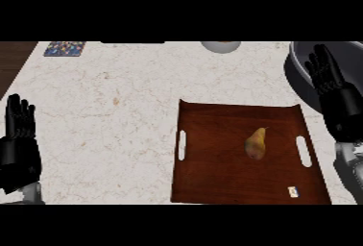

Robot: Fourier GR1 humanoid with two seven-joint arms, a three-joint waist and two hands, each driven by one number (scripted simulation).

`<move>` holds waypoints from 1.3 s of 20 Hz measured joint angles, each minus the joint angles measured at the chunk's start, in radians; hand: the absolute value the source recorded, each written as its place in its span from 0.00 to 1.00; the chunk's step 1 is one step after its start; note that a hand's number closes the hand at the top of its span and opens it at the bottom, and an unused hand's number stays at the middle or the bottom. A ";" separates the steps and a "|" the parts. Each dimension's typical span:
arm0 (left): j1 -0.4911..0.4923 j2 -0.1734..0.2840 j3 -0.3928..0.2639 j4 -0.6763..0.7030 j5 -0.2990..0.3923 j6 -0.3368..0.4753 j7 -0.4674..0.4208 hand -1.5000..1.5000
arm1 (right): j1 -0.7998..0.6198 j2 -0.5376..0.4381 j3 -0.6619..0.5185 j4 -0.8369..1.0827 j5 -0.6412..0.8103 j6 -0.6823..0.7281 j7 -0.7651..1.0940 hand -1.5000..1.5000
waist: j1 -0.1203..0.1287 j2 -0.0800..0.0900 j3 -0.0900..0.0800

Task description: Pick the pear from the tray and place it in the pot

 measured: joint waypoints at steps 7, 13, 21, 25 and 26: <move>-0.094 0.030 -0.043 -0.019 0.042 -0.088 0.142 0.50 | 0.025 -0.052 -0.065 0.276 -0.038 0.133 -0.016 1.00 | 0.011 0.025 0.000; -0.162 0.050 -0.060 -0.011 0.103 -0.162 0.278 0.50 | 0.057 -0.028 -0.091 0.581 0.032 0.130 -0.174 0.00 | 0.011 0.020 0.004; -0.228 0.039 -0.040 0.037 0.109 -0.190 0.342 0.50 | -0.059 -0.091 -0.141 0.725 0.034 0.349 -0.244 0.00 | -0.001 0.008 0.002; -0.229 0.041 -0.038 0.036 0.109 -0.201 0.348 0.50 | -0.119 -0.153 -0.086 0.714 0.043 0.510 -0.116 0.00 | 0.004 0.005 0.001; -0.234 0.041 -0.039 0.035 0.108 -0.202 0.353 0.50 | -0.140 -0.154 -0.061 0.712 0.052 0.542 -0.081 0.00 | 0.009 0.006 0.001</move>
